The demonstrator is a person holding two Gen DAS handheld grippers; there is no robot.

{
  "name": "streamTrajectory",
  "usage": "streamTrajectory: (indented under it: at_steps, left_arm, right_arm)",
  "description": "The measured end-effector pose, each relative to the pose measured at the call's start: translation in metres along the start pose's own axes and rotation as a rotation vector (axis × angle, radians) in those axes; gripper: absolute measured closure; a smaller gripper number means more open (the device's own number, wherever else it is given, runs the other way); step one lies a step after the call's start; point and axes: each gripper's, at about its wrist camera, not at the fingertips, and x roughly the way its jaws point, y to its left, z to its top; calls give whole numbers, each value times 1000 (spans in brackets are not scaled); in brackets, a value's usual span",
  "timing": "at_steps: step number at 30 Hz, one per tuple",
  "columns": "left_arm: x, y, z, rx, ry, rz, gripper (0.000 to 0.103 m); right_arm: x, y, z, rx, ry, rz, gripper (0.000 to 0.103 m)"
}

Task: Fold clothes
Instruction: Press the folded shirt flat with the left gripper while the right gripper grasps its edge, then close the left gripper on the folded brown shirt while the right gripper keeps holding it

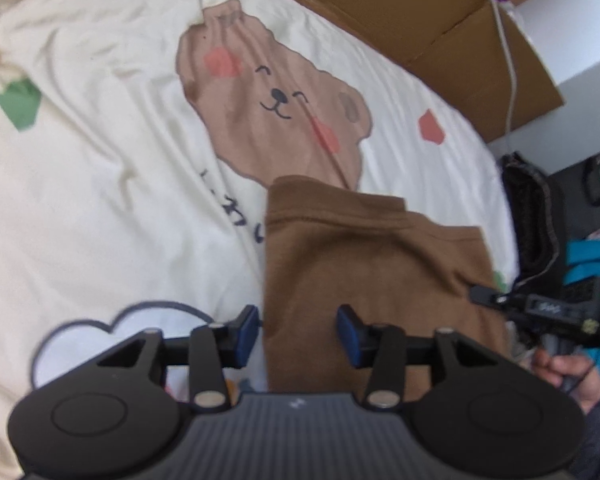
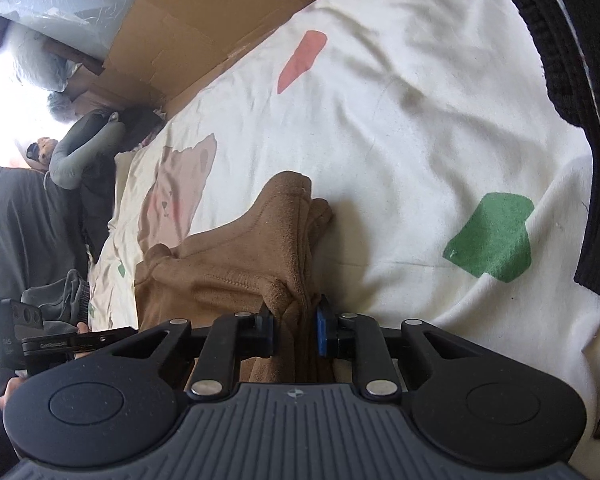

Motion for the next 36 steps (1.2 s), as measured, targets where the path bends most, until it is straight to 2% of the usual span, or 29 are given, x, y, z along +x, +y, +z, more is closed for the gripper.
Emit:
streamTrajectory:
  at_steps: [4, 10, 13, 16, 19, 21, 23, 25, 27, 30, 33, 36]
  left_arm:
    - [10, 14, -7, -58, 44, -40, 50]
    - [10, 48, -15, -246, 39, -196, 51]
    - [11, 48, -18, -243, 40, -266, 51]
    - [12, 47, -16, -237, 2, -323, 51]
    - [11, 45, -8, -240, -11, -347, 53]
    - [8, 41, -2, -242, -36, -402, 53]
    - [9, 38, 0, -226, -43, -398, 52]
    - [18, 38, 1, -203, -3, -345, 52]
    - [23, 40, 2, -198, 10, -334, 52]
    - [25, 38, 1, -177, 33, -344, 52]
    - [29, 37, -8, -161, 95, -373, 51]
    - [32, 42, -10, -160, 92, -347, 56]
  right_arm:
    - [2, -2, -1, -1, 1, -2, 85]
    - [3, 0, 0, -22, 8, -24, 84]
    - [3, 1, 0, -20, 5, -25, 84]
    - [4, 2, 0, -19, 8, -27, 84]
    - [4, 2, 2, -15, 14, -26, 84]
    - [3, 1, 2, -11, 12, -23, 84]
    - [3, -2, 1, 1, 6, -14, 84]
    - [3, -5, 0, 18, 1, 2, 84]
    - [2, -7, -1, 25, -1, 13, 84]
    - [0, -10, 0, 23, 16, 32, 84]
    - [-2, -9, 2, 3, 38, 41, 84]
    - [-1, -9, 3, 5, 45, 42, 84]
